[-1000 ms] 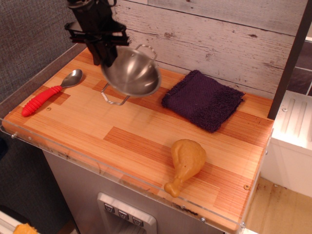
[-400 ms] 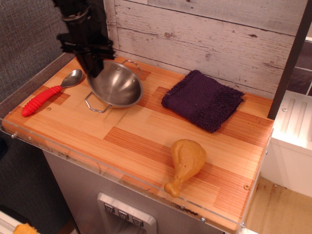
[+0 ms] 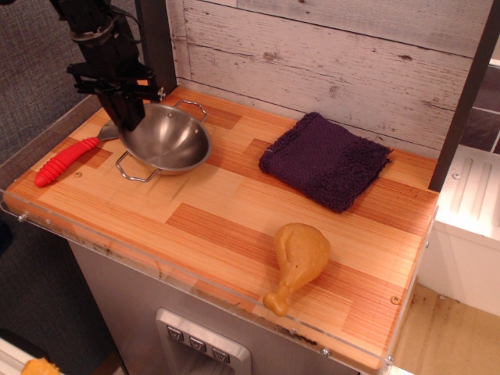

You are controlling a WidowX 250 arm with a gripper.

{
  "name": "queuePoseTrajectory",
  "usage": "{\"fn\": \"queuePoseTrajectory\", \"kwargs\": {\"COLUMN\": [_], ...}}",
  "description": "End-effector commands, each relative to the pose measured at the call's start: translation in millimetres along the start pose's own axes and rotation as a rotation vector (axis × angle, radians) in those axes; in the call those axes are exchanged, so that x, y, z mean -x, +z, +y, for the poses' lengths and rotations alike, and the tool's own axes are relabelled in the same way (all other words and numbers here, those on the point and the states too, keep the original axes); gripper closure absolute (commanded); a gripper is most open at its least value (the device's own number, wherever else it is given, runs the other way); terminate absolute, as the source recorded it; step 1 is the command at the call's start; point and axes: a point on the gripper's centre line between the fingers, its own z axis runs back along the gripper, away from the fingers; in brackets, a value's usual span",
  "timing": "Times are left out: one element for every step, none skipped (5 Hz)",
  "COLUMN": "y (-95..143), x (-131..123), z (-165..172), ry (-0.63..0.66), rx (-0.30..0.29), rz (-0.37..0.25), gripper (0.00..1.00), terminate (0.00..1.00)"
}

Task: Move pot to right of spoon.

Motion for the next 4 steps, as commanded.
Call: {"fn": "queuePoseTrajectory", "kwargs": {"y": [19, 29, 38, 69], "x": [10, 13, 19, 32], "z": [8, 3, -3, -16], "ry": [0.03, 0.014, 0.028, 0.063], "rx": [-0.003, -0.009, -0.028, -0.05], "rz": [-0.018, -0.051, -0.064, -0.139], "gripper": [0.0, 0.0, 0.0, 0.0], "terminate": [0.0, 0.0, 0.0, 0.0]}}
